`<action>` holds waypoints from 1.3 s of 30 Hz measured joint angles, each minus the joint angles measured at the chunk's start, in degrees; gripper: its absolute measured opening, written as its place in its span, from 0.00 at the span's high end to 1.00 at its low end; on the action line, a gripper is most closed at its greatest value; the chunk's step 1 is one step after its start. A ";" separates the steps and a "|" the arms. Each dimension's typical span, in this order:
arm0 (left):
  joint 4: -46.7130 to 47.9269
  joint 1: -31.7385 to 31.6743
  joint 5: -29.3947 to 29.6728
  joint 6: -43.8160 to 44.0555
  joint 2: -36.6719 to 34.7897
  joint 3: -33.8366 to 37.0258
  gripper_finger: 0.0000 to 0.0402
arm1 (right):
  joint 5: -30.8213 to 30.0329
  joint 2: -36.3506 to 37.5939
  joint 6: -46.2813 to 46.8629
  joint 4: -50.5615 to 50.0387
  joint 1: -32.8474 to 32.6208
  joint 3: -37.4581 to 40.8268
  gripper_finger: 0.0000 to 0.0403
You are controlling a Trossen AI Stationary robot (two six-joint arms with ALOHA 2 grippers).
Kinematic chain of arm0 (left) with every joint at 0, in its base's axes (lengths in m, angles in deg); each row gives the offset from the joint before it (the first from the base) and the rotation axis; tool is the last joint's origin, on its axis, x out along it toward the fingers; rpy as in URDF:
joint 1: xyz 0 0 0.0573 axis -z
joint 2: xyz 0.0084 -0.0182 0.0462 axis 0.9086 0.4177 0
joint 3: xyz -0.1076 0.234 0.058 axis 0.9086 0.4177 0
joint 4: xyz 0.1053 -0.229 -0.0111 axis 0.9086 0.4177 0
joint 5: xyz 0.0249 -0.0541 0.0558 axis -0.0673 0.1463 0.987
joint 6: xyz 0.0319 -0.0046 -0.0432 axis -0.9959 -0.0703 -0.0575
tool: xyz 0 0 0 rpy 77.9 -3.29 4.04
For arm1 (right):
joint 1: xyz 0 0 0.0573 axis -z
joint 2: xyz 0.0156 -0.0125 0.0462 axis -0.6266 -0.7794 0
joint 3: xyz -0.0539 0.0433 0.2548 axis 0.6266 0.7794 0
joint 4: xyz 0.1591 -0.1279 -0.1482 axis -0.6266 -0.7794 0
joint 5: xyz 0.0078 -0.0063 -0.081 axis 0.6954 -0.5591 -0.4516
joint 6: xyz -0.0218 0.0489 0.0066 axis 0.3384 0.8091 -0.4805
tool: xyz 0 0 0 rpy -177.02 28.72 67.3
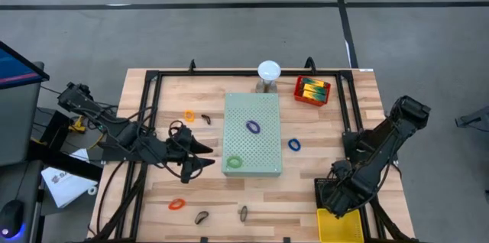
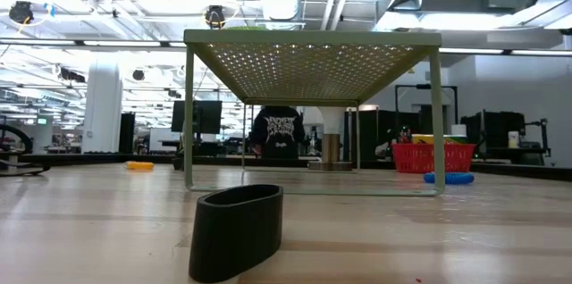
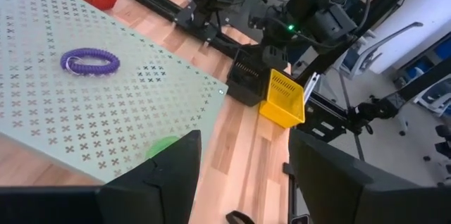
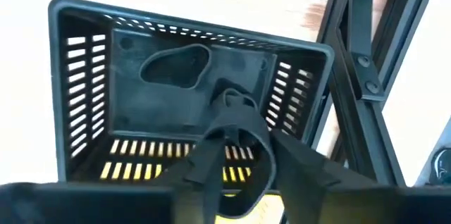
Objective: Pick & Place Office Desk Supplies
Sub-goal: Put the black rubberband into the black bin
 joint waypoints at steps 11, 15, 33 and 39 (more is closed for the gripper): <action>0.41 0.00 0.02 -0.10 0.04 0.00 0.48 | -1.47 0.11 -0.15 0.42 0.00 -0.46 0.46; 4.12 0.00 0.07 0.11 -0.54 0.00 0.48 | -8.62 0.11 -0.15 -0.09 0.65 -3.90 0.46; 24.79 -8.91 16.90 24.38 -5.90 0.00 0.48 | -27.53 0.23 -2.75 -9.54 6.48 -16.20 0.47; 9.95 -33.56 4.73 5.11 -6.10 -0.43 0.48 | -29.03 2.05 -3.66 -11.52 7.76 -16.20 0.47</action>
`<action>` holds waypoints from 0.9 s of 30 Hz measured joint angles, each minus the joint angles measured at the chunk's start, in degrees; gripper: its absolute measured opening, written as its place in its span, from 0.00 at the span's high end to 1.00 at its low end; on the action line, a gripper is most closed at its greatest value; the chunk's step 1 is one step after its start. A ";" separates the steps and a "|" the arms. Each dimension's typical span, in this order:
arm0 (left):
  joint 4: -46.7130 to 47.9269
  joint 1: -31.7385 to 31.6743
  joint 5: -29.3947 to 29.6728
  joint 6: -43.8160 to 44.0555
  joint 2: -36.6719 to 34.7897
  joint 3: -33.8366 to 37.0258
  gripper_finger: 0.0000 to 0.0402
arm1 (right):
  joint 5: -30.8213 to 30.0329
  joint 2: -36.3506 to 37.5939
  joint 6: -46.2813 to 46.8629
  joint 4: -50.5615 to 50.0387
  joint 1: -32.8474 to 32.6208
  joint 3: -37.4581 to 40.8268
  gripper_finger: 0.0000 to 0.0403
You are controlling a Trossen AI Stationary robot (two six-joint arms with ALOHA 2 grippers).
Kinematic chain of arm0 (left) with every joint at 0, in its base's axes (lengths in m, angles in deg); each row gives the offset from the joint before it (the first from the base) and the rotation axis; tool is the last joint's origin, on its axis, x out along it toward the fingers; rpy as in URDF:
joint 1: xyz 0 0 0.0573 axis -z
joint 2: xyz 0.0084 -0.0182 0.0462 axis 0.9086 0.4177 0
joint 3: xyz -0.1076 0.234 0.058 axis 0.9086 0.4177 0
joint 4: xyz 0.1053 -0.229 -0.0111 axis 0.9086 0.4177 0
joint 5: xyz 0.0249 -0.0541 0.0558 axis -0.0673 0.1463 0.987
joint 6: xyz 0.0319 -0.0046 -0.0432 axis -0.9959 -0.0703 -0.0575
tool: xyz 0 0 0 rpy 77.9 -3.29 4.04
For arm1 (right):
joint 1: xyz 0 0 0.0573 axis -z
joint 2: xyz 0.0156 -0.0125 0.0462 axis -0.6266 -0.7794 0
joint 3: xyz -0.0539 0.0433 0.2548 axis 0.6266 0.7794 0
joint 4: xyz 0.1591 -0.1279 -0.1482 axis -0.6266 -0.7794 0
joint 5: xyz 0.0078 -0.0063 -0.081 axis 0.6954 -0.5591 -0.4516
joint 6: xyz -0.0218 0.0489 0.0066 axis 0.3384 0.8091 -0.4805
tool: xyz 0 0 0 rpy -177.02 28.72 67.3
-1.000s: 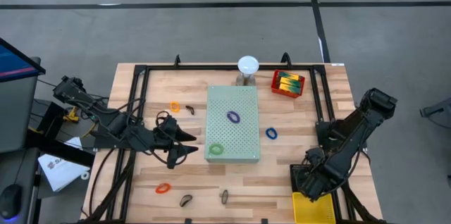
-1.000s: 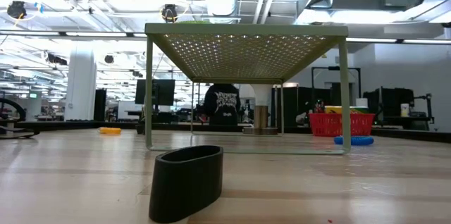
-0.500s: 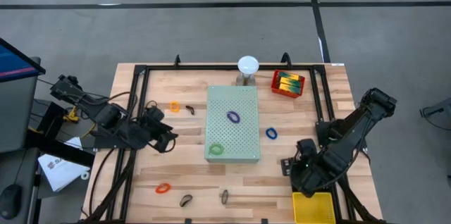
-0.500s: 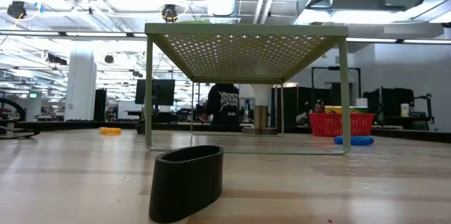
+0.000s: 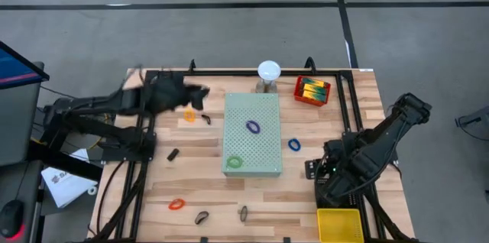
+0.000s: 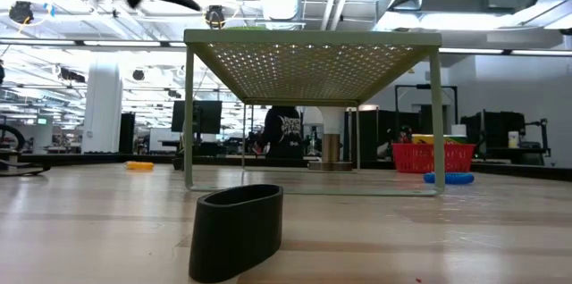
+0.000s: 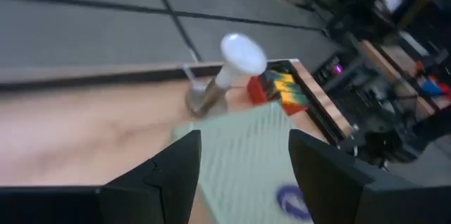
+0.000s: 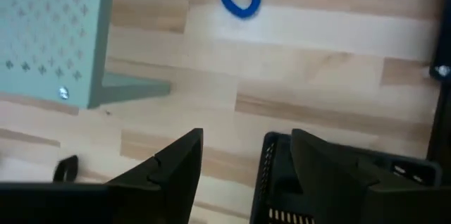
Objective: Pick & Place Office Desk Supplies
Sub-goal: Put the black rubberband into the black bin
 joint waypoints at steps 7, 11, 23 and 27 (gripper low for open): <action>9.83 -26.87 -27.66 -26.98 3.86 -6.62 0.48 | -0.13 2.89 -0.14 -4.02 -0.04 0.00 0.48; 24.43 -31.48 -30.83 -46.34 9.63 -8.36 0.48 | -0.15 3.53 -0.98 -5.61 -0.28 0.00 0.48; 35.71 -31.14 -33.26 -65.77 28.75 -2.97 0.48 | -0.14 3.74 -1.52 -6.88 0.02 0.70 0.48; 31.97 -30.38 -33.28 -74.23 31.24 -2.85 0.48 | -0.13 3.74 -1.19 -6.83 0.02 1.22 0.48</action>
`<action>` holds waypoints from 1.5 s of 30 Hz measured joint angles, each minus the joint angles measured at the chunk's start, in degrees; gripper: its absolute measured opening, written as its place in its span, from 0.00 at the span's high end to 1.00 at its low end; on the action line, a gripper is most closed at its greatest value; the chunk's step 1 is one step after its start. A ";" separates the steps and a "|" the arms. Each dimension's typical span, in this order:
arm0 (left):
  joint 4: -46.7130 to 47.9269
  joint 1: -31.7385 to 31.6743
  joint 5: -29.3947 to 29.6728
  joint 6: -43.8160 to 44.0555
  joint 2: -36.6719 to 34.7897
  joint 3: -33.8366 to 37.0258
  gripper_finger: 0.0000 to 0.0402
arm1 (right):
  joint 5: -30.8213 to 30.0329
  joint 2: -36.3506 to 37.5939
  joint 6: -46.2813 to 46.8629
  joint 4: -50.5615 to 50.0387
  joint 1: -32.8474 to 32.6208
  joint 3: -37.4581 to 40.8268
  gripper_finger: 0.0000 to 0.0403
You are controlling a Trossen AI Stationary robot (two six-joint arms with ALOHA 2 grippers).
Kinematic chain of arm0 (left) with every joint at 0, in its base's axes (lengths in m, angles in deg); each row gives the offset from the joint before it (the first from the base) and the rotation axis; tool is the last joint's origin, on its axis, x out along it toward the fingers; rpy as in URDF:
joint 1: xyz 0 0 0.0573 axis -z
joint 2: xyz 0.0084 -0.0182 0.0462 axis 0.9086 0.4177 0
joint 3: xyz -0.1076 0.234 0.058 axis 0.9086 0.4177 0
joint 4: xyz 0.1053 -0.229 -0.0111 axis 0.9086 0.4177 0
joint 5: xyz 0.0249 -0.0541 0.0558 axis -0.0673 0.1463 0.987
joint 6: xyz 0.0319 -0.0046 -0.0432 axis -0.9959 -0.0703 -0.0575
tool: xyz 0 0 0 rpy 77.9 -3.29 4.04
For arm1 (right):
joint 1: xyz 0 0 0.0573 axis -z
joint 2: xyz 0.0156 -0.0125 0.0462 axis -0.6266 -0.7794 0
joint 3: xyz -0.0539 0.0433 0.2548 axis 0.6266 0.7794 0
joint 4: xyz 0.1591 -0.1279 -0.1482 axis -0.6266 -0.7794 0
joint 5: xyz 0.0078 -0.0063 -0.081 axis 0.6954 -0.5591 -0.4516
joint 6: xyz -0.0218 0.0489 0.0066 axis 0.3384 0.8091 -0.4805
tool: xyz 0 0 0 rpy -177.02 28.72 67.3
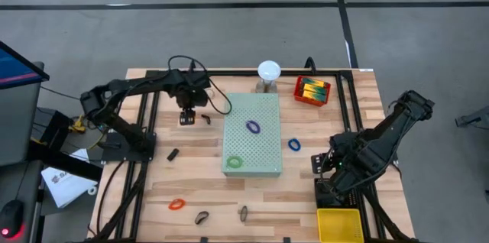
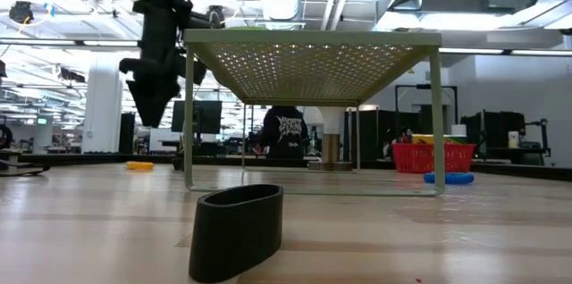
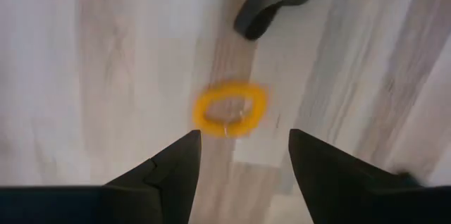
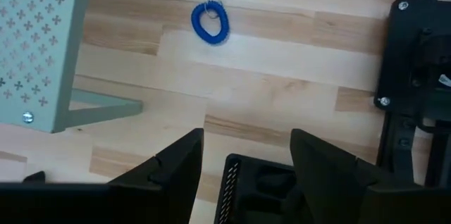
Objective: Pick & Place Office Desk Supplies
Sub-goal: Put the black rubberband into the black bin
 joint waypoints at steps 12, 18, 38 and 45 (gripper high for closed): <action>-11.26 3.20 -3.52 -13.17 4.02 0.03 0.48 | -0.02 0.00 0.17 -0.02 -0.07 0.00 0.48; -17.80 4.44 -2.37 -12.25 7.95 2.31 0.48 | -0.04 -0.02 0.20 -0.04 -0.58 0.00 0.48; -23.54 4.72 -2.32 -1.99 10.89 6.52 0.98 | 0.13 -0.02 2.29 -0.04 -1.79 0.00 0.48; -16.11 4.67 -2.73 0.00 5.31 6.58 0.99 | -0.59 -0.02 2.29 0.23 -1.79 0.00 0.48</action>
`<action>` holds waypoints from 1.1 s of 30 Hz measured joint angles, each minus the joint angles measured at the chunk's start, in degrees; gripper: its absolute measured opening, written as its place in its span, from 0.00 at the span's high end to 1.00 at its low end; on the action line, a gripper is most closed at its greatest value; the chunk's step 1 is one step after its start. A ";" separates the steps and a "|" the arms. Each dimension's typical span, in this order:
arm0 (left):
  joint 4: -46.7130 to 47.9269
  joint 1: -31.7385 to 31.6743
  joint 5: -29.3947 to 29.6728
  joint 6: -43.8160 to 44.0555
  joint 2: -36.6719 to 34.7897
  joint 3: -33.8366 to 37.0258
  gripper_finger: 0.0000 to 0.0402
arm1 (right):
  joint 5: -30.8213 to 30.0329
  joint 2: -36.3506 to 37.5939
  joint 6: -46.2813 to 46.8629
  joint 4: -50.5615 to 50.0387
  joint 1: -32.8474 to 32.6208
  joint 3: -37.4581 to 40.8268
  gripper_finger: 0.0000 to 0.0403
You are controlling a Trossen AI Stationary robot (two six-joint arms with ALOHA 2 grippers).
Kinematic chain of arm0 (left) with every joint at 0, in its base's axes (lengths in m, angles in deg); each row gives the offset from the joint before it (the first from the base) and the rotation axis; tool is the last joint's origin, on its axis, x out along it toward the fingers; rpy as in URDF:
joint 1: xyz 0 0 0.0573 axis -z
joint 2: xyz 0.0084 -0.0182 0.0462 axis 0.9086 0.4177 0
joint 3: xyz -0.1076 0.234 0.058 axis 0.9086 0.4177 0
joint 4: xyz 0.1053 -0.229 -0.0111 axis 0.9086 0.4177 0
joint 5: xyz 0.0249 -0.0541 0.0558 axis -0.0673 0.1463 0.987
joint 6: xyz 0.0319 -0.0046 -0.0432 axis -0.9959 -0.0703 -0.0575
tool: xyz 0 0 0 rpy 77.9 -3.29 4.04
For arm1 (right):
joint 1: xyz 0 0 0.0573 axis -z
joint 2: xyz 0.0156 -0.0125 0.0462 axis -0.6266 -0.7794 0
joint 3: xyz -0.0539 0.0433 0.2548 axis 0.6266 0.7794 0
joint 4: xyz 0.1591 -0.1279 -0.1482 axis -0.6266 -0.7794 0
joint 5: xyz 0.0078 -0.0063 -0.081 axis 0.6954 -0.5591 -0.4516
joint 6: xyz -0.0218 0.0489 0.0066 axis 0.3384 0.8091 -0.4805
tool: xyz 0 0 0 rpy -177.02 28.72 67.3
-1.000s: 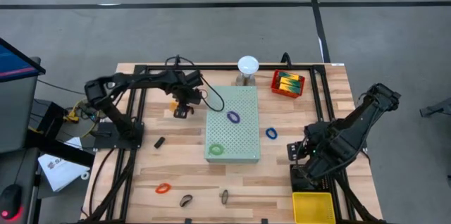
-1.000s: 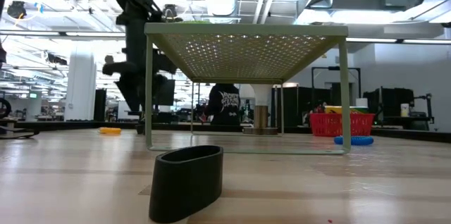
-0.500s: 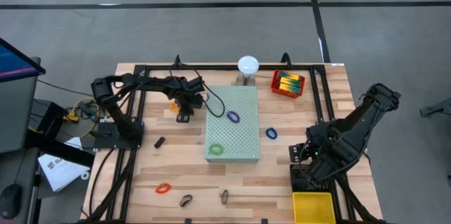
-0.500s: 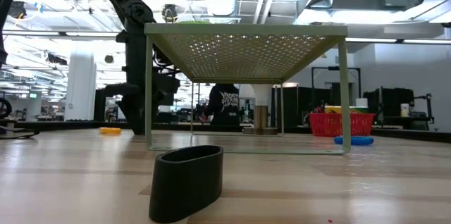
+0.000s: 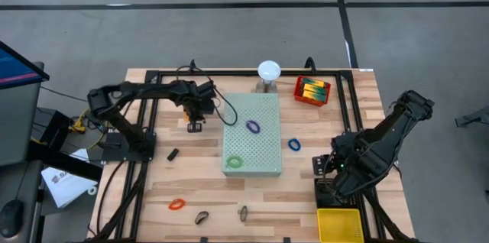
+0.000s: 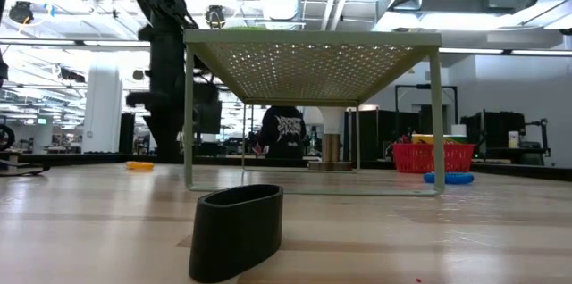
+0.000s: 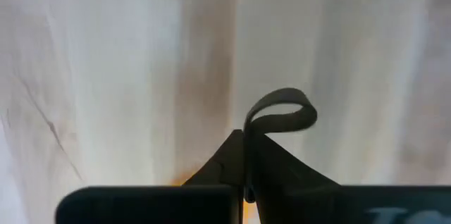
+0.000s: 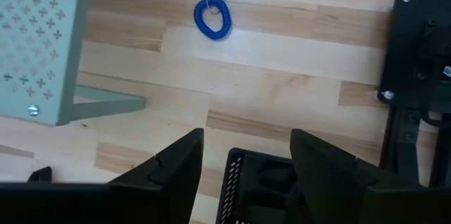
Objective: Pick & Place Office Desk Supplies
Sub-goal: Put the black rubberband into the black bin
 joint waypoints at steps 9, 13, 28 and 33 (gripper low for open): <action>6.39 3.21 -6.08 8.19 -13.61 0.00 1.00 | -2.93 -0.02 -0.17 0.37 0.00 0.00 0.48; 7.68 7.44 -8.78 14.59 -19.45 0.00 1.00 | -4.35 -0.02 -0.15 0.95 0.02 0.00 0.48; -30.70 31.24 -11.32 44.93 -27.94 -0.15 0.99 | -22.62 -0.02 -21.81 23.89 2.14 0.00 0.48; -44.19 33.24 -10.94 49.81 -21.33 -0.13 0.99 | -25.05 -0.02 -43.46 40.49 6.09 0.00 0.48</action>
